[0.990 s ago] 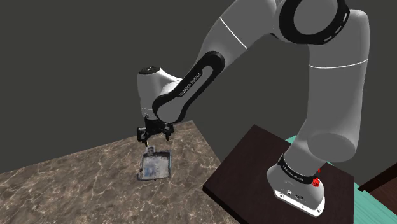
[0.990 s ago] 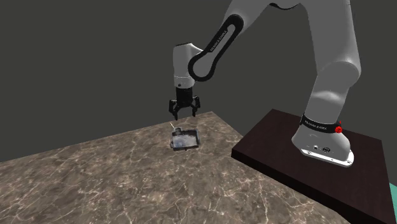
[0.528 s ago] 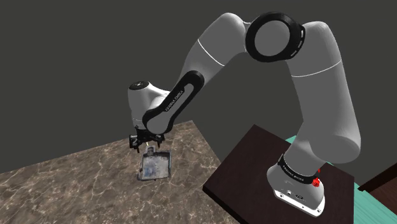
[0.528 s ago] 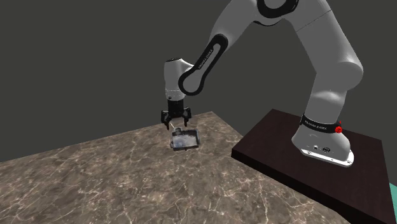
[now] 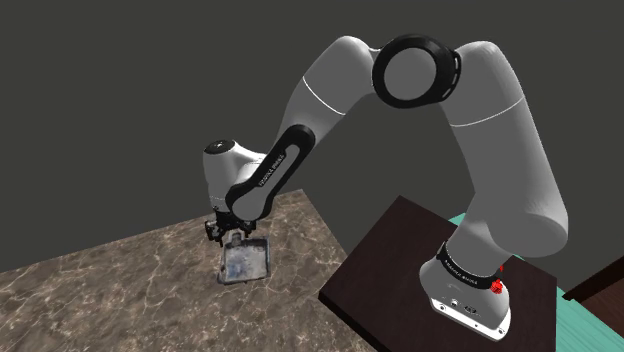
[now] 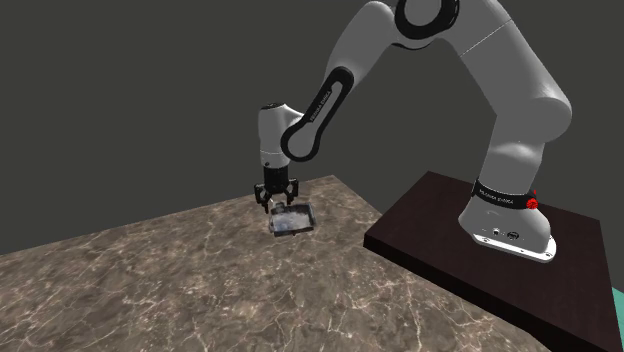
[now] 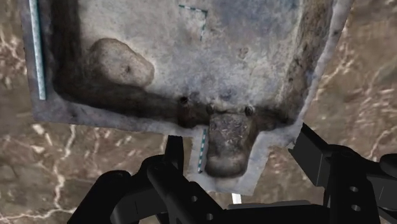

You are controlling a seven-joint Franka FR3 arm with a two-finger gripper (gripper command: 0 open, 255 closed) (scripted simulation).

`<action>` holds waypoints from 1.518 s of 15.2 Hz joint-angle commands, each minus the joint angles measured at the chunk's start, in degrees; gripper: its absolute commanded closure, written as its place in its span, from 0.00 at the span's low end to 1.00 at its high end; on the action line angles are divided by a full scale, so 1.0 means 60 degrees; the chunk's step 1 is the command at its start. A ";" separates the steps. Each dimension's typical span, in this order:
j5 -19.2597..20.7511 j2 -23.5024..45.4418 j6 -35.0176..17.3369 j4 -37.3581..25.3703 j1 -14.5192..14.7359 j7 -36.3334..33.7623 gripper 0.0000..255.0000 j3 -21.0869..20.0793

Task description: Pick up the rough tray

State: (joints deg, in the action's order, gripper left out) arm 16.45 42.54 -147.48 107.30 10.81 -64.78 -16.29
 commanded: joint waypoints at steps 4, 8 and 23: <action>0.0008 0.0032 -0.0012 -0.0019 0.0011 -0.0006 1.00 0.0010; 0.0006 0.0022 -0.0011 -0.0009 0.0007 -0.0005 1.00 0.0007; -0.0489 -0.1441 0.1070 0.0372 -0.0389 0.0279 1.00 -0.0502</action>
State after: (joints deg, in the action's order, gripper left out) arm 13.75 34.41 -141.65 109.60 8.62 -63.26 -19.10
